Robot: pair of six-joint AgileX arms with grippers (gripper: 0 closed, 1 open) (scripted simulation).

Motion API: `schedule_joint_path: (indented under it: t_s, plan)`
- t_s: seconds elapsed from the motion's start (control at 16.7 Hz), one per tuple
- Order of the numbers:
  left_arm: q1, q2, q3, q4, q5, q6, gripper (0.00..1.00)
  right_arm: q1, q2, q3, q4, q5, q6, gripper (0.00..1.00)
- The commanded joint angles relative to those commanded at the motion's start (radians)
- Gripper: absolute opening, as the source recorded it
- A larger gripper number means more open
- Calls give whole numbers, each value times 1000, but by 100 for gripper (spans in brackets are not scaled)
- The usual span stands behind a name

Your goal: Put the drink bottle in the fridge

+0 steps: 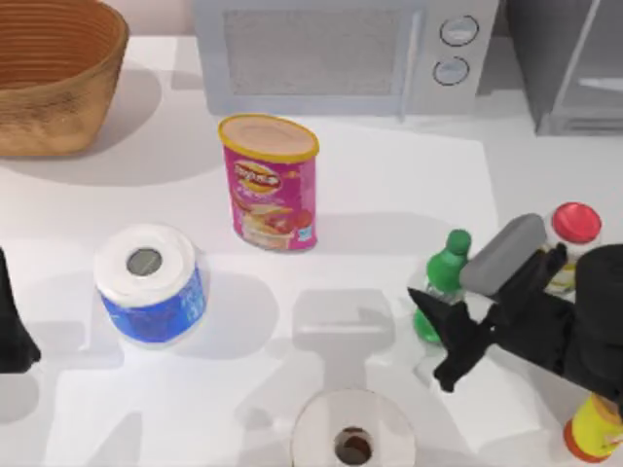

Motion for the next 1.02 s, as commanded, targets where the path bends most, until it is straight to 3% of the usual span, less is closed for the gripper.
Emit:
schedule_joint_path:
  t_s: [0.3, 0.72, 1.02]
  plan:
    - [0, 0, 0, 0, 0, 0, 100, -38, -149, -18, -77, -131, -28, 1]
    - [0, 0, 0, 0, 0, 0, 100, -365, -403, -8, -440, -362, -179, 1]
    - [0, 0, 0, 0, 0, 0, 100, -446, -421, -8, -521, -398, -223, 1]
